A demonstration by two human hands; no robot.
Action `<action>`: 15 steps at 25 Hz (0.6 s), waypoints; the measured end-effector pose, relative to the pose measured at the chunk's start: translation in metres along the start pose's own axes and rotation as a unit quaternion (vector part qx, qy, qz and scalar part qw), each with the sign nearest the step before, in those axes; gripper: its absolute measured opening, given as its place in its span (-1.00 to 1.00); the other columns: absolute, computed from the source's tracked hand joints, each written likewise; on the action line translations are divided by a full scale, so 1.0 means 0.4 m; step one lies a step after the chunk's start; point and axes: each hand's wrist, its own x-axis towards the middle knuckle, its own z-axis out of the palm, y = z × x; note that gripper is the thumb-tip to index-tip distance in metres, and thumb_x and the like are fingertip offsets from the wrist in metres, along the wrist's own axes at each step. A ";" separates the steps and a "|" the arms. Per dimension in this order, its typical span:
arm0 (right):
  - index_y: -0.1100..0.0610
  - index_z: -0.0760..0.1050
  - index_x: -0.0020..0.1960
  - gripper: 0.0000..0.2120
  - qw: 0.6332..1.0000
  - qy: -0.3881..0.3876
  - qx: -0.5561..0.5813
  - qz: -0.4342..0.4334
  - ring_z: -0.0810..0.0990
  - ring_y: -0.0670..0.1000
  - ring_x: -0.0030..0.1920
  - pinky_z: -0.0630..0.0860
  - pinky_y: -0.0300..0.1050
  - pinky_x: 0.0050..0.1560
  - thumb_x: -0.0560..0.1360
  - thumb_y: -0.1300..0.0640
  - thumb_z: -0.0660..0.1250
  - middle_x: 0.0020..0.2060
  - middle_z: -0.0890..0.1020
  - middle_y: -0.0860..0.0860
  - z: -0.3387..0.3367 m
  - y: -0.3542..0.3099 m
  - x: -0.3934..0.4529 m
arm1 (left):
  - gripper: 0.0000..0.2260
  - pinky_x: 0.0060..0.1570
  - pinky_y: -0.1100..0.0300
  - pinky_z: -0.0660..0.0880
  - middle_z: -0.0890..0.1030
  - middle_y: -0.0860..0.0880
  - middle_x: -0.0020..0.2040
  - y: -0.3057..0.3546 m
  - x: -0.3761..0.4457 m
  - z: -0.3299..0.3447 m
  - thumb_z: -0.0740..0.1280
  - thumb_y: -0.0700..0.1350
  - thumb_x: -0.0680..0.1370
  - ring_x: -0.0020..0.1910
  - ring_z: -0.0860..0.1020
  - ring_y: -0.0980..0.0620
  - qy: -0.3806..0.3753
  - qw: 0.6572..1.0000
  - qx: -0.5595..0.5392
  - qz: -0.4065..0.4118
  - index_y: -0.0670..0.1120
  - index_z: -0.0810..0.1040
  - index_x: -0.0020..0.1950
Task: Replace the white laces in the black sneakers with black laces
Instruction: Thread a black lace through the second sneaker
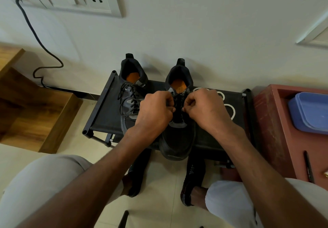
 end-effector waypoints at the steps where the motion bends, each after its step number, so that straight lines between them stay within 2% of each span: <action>1: 0.02 0.71 -0.13 -0.95 1.000 0.004 -0.012 -0.007 0.67 0.01 -0.24 0.68 0.04 -0.12 0.52 0.08 0.51 -0.27 0.69 -0.04 0.002 -0.002 0.000 | -0.91 -0.36 0.33 0.35 0.59 0.06 -0.24 0.000 0.000 0.003 0.47 -0.19 0.56 -0.27 0.54 0.16 0.004 1.000 0.002 0.003 -0.03 0.60 -0.09; 6: 0.00 0.60 -0.17 -0.90 1.000 0.002 0.002 0.001 0.61 -0.06 -0.29 0.65 0.04 -0.17 0.53 0.06 0.40 -0.34 0.62 -0.09 0.003 -0.012 -0.002 | -0.93 -0.30 0.27 0.47 0.61 0.04 -0.19 0.002 0.000 0.006 0.47 -0.12 0.57 -0.21 0.58 0.10 0.006 1.000 0.018 0.022 -0.03 0.60 -0.06; 9: -0.01 0.57 -0.14 -0.89 1.000 0.009 0.006 -0.003 0.60 -0.07 -0.28 0.64 0.04 -0.15 0.56 0.05 0.37 -0.33 0.60 -0.10 0.005 -0.014 0.000 | -0.95 -0.19 0.14 0.60 0.63 0.02 -0.16 0.002 -0.001 0.006 0.45 -0.11 0.59 -0.18 0.61 0.05 0.012 0.999 0.026 0.035 -0.03 0.60 -0.04; 12: -0.04 0.61 -0.13 -0.91 0.999 -0.016 0.030 0.012 0.64 -0.08 -0.25 0.67 0.05 -0.09 0.56 0.04 0.45 -0.31 0.64 -0.11 -0.001 0.007 0.007 | -0.96 -0.16 0.06 0.64 0.62 0.02 -0.18 0.007 -0.006 0.006 0.41 -0.13 0.60 -0.20 0.61 0.05 0.014 0.998 0.031 0.052 -0.05 0.60 -0.05; 15: -0.04 0.65 -0.14 -0.88 0.997 -0.038 0.057 0.046 0.69 -0.03 -0.20 0.68 0.06 -0.04 0.46 0.02 0.59 -0.26 0.67 -0.10 -0.003 0.022 0.009 | -0.92 -0.15 -0.03 0.62 0.58 0.00 -0.19 0.005 -0.003 0.011 0.38 -0.15 0.61 -0.22 0.58 0.03 0.002 0.998 0.023 0.054 -0.07 0.55 -0.07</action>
